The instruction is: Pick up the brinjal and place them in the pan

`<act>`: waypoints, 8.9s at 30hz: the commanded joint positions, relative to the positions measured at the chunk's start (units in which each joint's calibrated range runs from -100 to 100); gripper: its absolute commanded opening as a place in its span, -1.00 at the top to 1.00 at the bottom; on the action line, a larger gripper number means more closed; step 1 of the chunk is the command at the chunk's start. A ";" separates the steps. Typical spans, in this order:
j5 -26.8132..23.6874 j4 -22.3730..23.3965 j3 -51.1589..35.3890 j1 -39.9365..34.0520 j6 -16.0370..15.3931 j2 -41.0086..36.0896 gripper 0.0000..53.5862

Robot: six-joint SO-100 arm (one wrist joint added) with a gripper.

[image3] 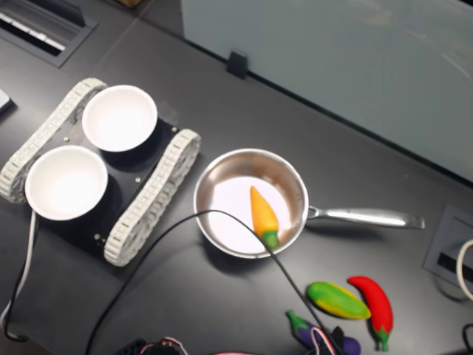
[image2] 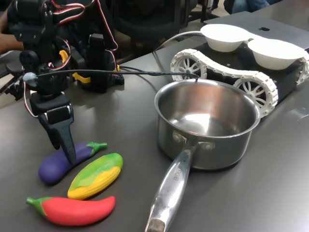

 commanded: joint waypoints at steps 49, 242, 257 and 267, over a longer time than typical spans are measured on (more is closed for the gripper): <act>-1.51 -5.41 1.07 -4.64 3.27 2.10 0.99; -28.67 -29.63 42.50 -78.38 8.74 -72.21 0.32; -28.96 -24.43 49.68 -78.27 5.12 -88.75 0.77; -29.16 -16.92 57.32 -79.18 3.11 -99.97 0.94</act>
